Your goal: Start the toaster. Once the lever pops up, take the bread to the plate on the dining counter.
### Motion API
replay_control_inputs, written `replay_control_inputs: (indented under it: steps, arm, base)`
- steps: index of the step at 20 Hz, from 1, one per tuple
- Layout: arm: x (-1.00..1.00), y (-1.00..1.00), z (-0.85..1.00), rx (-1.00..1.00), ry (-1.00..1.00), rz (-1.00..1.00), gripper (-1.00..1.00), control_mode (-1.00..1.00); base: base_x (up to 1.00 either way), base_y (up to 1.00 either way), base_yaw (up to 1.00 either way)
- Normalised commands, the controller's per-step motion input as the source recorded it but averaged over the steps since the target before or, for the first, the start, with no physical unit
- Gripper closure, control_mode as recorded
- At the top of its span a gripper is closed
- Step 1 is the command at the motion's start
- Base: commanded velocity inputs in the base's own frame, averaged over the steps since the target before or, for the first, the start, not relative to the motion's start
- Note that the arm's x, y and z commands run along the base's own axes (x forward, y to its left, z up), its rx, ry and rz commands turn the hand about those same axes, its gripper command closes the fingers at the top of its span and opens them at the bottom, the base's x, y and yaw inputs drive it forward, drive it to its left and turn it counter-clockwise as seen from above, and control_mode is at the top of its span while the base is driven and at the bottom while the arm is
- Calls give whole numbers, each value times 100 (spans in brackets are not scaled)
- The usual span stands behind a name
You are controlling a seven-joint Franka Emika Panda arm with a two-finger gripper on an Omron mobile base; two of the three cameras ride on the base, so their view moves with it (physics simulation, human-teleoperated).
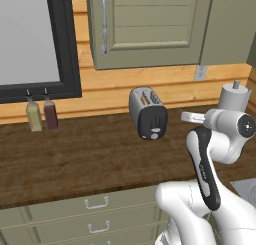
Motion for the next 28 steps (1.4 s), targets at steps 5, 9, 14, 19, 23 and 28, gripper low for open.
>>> replay_control_inputs:
  steps: [5, 9, 14, 19, 23, 28]
  arm:
    - [0, 0, 0, 0, 0, 0, -100, -100]
    - [0, 0, 0, 0, 0, 0, -100, -100]
    - [0, 0, 0, 0, 0, 0, -100, -100]
    - [0, 0, 0, 0, 0, 0, -100, -100]
    - [0, 0, 0, 0, 0, 0, -100, -100]
    - [0, 0, 0, 0, 0, 0, -100, -100]
  base:
    - [0, 0, 0]
    - [0, 0, 0]
    - [0, 0, 0]
    - [0, 0, 0]
    - [0, 0, 0]
    - [0, 0, 0]
